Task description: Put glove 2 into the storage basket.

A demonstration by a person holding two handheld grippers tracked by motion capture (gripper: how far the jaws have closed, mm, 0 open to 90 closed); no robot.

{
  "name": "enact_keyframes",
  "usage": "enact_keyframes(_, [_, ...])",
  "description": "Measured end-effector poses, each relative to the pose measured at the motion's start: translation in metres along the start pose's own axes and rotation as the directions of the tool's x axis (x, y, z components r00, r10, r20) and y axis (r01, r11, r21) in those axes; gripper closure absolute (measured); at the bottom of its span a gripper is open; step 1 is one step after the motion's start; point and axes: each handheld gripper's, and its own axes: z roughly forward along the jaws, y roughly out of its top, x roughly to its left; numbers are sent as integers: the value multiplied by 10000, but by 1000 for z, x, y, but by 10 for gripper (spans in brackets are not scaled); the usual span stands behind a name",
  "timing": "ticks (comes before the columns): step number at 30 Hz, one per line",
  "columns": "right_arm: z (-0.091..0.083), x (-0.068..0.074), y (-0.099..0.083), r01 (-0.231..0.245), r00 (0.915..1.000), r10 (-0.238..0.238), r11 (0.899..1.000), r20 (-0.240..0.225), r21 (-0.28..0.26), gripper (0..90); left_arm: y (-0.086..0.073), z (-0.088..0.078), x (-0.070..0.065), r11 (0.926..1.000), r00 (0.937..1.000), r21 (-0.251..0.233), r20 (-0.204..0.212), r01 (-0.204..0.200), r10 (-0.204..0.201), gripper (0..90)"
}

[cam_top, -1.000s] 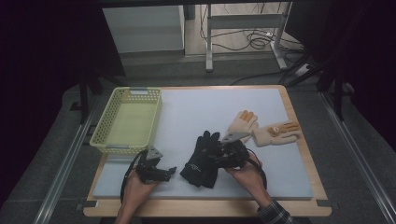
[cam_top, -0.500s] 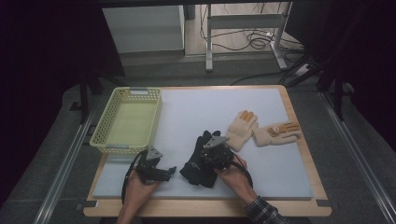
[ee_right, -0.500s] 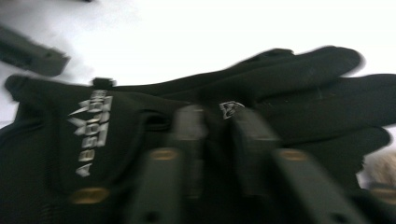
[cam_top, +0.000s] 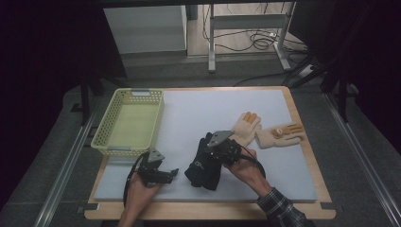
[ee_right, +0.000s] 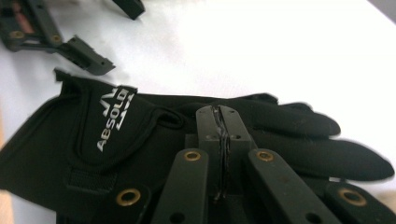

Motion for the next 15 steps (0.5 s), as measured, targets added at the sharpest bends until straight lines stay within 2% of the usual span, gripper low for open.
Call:
enact_keyframes(2, [-4,-7,4,193,9991,-189,9997,-371,115,875,0,0,0,10000,10000,-5,8,8,-8,121])
enact_keyframes(4, [-2,-12,3,91,9982,-83,9999,-592,121,869,0,0,0,10000,10000,-3,6,8,-8,122])
enact_keyframes(5, [7,-14,-2,126,9970,-114,9998,-770,147,830,0,0,0,10000,10000,-35,5,45,-45,122])
enact_keyframes(6, [7,-14,-2,126,9970,-114,9998,-770,147,830,0,0,0,10000,10000,-35,5,45,-45,122])
enact_keyframes(7, [11,-15,-5,107,9971,-95,9998,-750,152,760,0,0,0,10000,10000,-53,5,58,-58,122])
enact_keyframes(8, [15,-19,-10,-257,9982,255,9997,-544,-23,682,0,0,-1,9999,10000,-75,11,82,-82,122])
enact_keyframes(9, [15,-19,-10,-257,9982,255,9997,-544,-23,682,0,0,0,10000,10000,-64,4,72,-72,122])
enact_keyframes(10, [11,-24,-14,-875,9959,867,9957,-242,-318,657,0,0,0,10000,10000,-54,6,65,-65,122])
enact_keyframes(11, [11,-24,-14,-875,9959,867,9957,-242,-318,657,0,0,0,10000,10000,-54,6,65,-65,123])
enact_keyframes(12, [5,-29,-17,-1388,9900,1396,9897,207,-359,643,0,0,0,10000,10000,-52,5,66,-66,123])
enact_keyframes(13, [5,-29,-17,-1388,9900,1396,9897,207,-359,643,0,0,0,10000,10000,-52,5,66,-66,123])
enact_keyframes(15, [3,-33,-20,-1794,9825,1808,9832,448,-341,630,0,0,0,10000,10000,-35,11,42,-42,123])
